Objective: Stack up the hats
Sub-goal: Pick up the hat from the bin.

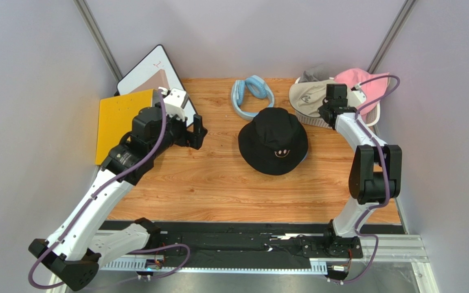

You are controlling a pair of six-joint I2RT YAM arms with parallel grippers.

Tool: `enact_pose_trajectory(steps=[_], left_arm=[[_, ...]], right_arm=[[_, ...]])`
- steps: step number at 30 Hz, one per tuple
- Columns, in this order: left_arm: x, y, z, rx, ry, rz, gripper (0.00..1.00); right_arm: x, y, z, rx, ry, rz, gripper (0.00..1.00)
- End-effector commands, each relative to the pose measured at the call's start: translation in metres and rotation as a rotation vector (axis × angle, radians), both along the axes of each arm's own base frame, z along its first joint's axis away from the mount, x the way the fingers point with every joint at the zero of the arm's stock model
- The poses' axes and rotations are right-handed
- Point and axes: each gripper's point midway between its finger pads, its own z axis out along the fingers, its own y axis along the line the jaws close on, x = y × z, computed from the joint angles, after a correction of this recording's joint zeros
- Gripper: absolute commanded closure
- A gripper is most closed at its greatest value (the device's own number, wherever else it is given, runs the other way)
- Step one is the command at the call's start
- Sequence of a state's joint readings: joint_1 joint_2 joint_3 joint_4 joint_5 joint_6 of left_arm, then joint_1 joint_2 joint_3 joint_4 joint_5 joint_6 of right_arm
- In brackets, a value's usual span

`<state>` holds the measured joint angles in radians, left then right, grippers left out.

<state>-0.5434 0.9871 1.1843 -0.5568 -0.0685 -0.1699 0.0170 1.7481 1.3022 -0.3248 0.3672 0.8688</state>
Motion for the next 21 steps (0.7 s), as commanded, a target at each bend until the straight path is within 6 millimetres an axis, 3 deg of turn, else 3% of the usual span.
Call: enact_pose_trajectory(steps=[1, 3, 7, 16, 21], left_arm=[[-0.005, 0.004, 0.016, -0.023, -0.057, -0.004, 0.01], [-0.005, 0.004, 0.017, -0.021, -0.060, -0.005, 0.01], [-0.006, 0.004, 0.017, -0.020, -0.057, -0.007, 0.01], [-0.006, 0.006, 0.020, -0.023, -0.068, 0.001, 0.01], [-0.007, 0.008, 0.021, -0.024, -0.069, 0.007, 0.01]], right_arm=[[0.013, 0.001, 0.030, -0.034, -0.056, 0.030, 1.00], [0.014, 0.004, 0.045, -0.036, -0.077, 0.056, 1.00], [0.010, 0.008, 0.099, -0.045, -0.185, 0.084, 1.00], [-0.006, 0.012, 0.168, -0.058, -0.320, 0.128, 1.00], [-0.018, 0.008, 0.227, -0.129, -0.418, 0.152, 1.00]])
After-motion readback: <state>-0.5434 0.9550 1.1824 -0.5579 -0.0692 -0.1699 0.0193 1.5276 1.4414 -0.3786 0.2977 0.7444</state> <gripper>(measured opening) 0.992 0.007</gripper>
